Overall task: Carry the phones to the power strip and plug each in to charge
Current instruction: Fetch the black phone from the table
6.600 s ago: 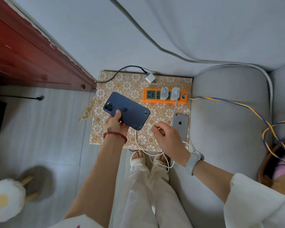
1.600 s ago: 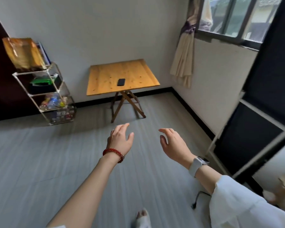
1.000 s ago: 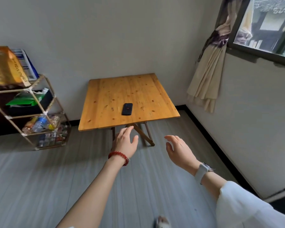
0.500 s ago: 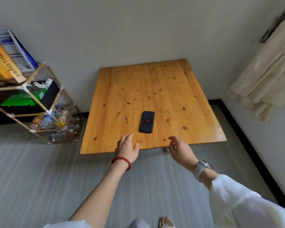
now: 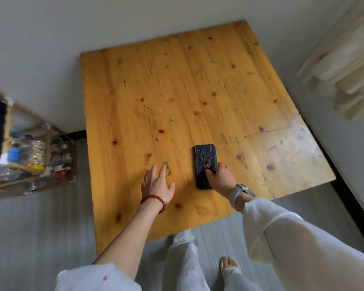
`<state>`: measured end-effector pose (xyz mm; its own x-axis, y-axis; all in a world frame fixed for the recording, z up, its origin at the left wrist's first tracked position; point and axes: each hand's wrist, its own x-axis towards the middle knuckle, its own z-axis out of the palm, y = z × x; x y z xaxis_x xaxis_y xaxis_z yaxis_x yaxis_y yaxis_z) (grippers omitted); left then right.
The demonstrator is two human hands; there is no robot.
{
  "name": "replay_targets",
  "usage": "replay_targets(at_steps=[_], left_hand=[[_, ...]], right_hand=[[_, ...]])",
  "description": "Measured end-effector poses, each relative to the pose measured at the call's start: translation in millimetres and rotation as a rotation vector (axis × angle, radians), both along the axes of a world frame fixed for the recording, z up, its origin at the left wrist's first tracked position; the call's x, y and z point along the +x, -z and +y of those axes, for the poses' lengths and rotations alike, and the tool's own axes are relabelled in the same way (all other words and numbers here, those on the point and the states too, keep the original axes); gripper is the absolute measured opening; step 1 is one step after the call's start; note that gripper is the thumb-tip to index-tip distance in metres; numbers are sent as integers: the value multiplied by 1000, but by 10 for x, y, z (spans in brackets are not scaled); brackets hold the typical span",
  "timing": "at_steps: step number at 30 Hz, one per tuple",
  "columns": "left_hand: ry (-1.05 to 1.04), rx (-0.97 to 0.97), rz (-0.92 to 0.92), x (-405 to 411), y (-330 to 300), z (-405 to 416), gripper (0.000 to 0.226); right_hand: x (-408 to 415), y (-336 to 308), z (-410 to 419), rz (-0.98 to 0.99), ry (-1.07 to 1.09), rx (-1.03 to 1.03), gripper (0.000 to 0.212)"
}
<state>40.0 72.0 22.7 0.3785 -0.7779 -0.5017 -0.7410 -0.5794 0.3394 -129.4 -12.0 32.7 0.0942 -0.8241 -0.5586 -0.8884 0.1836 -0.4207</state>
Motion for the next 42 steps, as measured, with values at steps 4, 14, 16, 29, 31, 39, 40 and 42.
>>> replay_targets(at_steps=[4,14,16,29,31,39,40,42], left_hand=[[157,56,-37,230,279,-262,79],[307,106,-181,269,548,-296,96],[273,98,-147,248,483,-327,91],[445,-157,85,-948,-272,-582,48],[537,-222,137,-1391,-431,-503,46],[839,-321,519,-3444,-1023,600,31],[860,-263,612,-3742,-1101,829,27],[911,-105,788,-4336,-1222,1336,16]], right_hand=[[286,161,-115,160,93,31,90],[382,280,-140,283,114,2,86],[260,231,-125,230,109,-4,79],[-1153,-431,642,-169,521,-121,43],[-1513,-599,923,-220,606,-206,35],[-3020,-1024,2734,-240,848,-284,70],[-3195,-1061,3024,-198,861,-303,77],[-3530,-1117,3597,-133,891,-334,82]])
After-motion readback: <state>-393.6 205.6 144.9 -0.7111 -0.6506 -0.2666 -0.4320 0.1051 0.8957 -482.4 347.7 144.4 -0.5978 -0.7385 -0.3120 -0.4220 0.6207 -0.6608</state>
